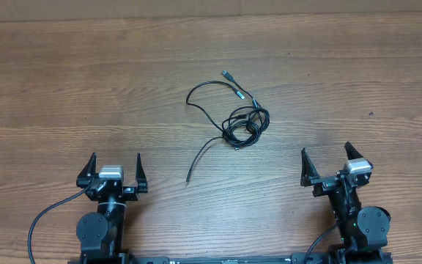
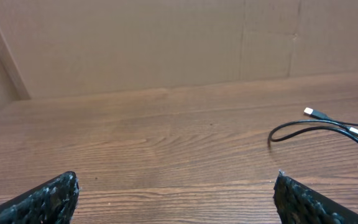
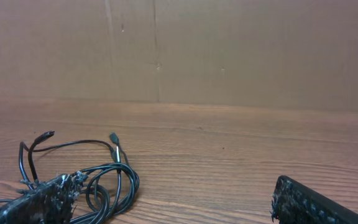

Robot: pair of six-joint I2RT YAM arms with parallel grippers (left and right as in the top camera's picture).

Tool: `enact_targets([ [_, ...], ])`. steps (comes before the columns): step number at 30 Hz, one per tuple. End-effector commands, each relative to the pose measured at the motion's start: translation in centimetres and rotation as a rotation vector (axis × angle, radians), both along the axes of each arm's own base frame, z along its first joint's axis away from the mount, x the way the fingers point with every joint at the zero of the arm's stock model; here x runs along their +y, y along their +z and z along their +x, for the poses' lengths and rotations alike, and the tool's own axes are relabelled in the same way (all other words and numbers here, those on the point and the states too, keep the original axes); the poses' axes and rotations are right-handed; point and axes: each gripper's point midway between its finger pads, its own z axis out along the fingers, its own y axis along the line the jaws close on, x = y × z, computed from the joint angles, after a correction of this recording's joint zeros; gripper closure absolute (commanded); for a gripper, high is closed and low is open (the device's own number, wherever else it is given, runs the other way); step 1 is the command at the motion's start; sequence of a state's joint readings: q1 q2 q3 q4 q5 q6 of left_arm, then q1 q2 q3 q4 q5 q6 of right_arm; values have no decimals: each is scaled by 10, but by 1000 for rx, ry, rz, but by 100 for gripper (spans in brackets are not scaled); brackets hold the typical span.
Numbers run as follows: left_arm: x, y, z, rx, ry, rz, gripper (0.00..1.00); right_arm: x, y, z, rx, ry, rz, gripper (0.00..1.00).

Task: Untangle cables

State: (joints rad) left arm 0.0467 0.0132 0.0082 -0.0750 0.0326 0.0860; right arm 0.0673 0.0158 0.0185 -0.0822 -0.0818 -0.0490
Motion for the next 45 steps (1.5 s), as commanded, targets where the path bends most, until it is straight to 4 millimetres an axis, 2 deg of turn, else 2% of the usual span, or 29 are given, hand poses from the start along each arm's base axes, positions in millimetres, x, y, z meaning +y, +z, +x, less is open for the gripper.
enact_targets([
  [1,0,0,0,-4,-5,22,0,2,-4,0,5,11,-2,0],
  [22,-5,1,-2,15,-27,-69,0,2,-4,0,5,11,-2,0],
  [35,-5,8,-28,186,-13,-77,0,2,-4,0,5,11,-2,0],
  [45,-8,9,-28,314,-21,-91,0,2,-4,0,5,11,-2,0],
])
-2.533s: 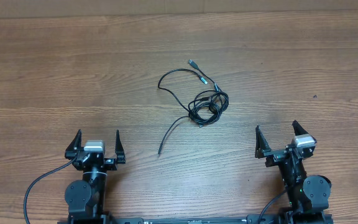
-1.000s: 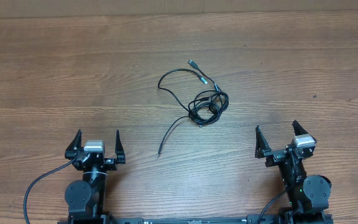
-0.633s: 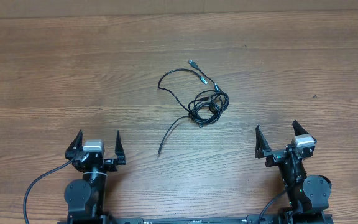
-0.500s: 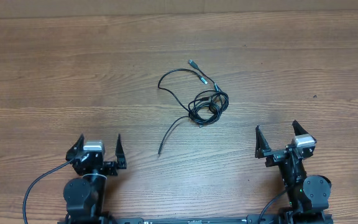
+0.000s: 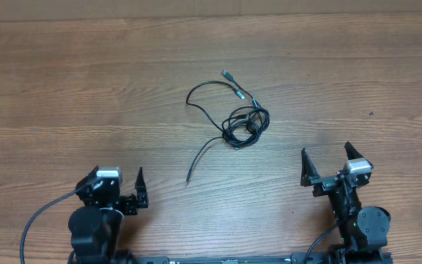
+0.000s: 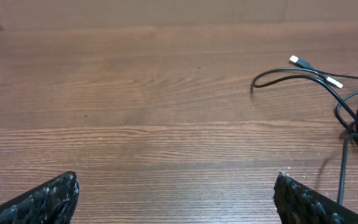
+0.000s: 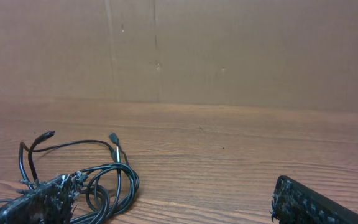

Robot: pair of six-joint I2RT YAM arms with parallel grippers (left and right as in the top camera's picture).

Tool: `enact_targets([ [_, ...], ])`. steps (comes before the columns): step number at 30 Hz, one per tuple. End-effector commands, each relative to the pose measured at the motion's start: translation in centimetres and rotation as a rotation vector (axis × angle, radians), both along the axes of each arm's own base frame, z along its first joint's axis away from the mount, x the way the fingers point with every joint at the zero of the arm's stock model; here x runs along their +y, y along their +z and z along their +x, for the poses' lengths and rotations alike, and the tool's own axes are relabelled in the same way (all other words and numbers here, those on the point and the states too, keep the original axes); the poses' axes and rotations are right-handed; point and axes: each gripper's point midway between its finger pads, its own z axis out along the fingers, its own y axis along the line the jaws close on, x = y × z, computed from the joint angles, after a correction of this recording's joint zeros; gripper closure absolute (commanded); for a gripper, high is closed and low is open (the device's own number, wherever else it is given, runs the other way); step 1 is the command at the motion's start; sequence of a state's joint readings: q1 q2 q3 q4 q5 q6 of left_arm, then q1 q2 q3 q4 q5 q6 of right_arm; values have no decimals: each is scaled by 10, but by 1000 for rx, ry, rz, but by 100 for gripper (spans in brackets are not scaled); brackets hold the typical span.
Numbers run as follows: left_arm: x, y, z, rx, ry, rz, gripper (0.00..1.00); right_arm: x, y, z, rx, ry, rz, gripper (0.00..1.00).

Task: Untangle cables
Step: 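Move the left gripper forward toward the tangled black cable bundle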

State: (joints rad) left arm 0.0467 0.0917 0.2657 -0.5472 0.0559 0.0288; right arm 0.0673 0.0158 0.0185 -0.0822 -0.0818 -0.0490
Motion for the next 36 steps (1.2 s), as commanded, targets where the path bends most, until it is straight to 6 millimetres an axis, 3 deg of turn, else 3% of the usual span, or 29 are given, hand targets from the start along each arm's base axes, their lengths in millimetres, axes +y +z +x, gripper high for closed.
enact_targets([
  [1,-4,16,3,54,-22,-25,0,2,-4,0,5,11,-2,0],
  [9,-19,36,15,314,-98,-82,0,2,-4,0,5,11,-2,0],
  [13,-21,58,28,405,-112,-92,0,2,-4,0,5,11,-2,0],
  [18,-50,93,41,437,-286,-122,0,2,-4,0,5,11,-2,0],
  [22,-78,110,46,454,-389,-102,0,2,-4,0,5,11,-2,0],
  [27,-123,106,43,507,-537,-39,0,2,-4,0,5,11,-2,0],
  [36,-164,76,37,654,-645,-84,0,2,-4,0,5,11,-2,0],
])
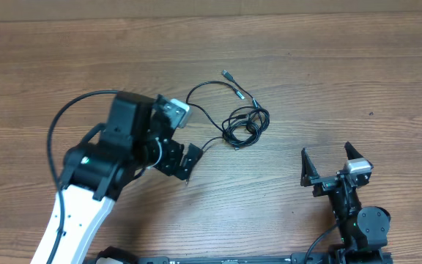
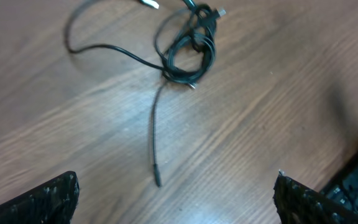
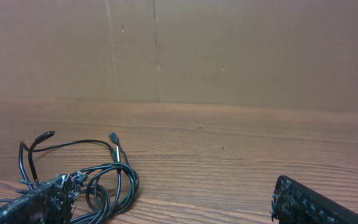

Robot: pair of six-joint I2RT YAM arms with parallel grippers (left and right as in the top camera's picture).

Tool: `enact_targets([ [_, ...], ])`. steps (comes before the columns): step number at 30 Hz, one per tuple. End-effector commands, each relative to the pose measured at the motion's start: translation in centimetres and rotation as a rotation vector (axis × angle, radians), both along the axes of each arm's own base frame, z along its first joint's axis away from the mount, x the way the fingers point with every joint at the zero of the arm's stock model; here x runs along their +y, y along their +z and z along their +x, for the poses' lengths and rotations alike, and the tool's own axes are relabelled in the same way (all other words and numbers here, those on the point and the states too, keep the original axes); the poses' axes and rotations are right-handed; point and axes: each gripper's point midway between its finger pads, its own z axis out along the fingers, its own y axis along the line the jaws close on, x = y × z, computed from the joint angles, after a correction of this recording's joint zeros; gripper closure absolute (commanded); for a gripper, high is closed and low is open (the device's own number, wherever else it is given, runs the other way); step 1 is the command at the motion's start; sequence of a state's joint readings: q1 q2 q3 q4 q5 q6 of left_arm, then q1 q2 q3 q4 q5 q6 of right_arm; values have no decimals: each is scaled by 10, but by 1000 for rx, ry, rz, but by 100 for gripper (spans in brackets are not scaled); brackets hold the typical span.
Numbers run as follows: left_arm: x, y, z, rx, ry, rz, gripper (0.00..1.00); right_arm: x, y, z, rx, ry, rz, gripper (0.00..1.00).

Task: Untangle cables
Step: 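Move the left gripper forward toward the tangled black cable bundle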

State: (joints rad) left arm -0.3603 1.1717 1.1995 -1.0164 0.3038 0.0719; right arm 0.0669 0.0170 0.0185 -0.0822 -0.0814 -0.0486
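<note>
A tangle of thin black cable lies coiled at the table's middle, also seen in the left wrist view and the right wrist view. One loop runs out to the left, ending in two small plugs. A loose straight tail runs toward the front. My left gripper hangs open above that tail, left of the coil, with nothing between its fingers. My right gripper stands open at the front right, apart from the cable.
The wooden table stretches all round the cable. A brown cardboard wall closes off the back. The right arm's base sits at the front edge, and the left arm's white link reaches in from the front left.
My left arm has moved from the front edge out over the table. Its gripper now hangs open, looking down on the cable's tail and coil. The cable and the right arm have not moved.
Both grippers first rested open at the front edge, with the cable tangled at the table's middle. Then the left wrist had tipped downward while still at the front. Now the left gripper is over the cable's tail, and the cable lies as before.
</note>
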Motion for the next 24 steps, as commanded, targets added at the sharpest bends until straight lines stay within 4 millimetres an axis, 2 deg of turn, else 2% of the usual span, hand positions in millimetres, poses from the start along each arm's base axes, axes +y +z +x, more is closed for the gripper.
enact_targets([
  [1,-16,-3,0,75,-8,-61,0,2,-4,0,4,11,-2,0],
  [15,-24,-60,14,285,23,-9,1,2,-4,0,4,11,-2,0],
  [24,-24,-68,16,304,25,1,0,2,-4,0,4,11,-2,0],
])
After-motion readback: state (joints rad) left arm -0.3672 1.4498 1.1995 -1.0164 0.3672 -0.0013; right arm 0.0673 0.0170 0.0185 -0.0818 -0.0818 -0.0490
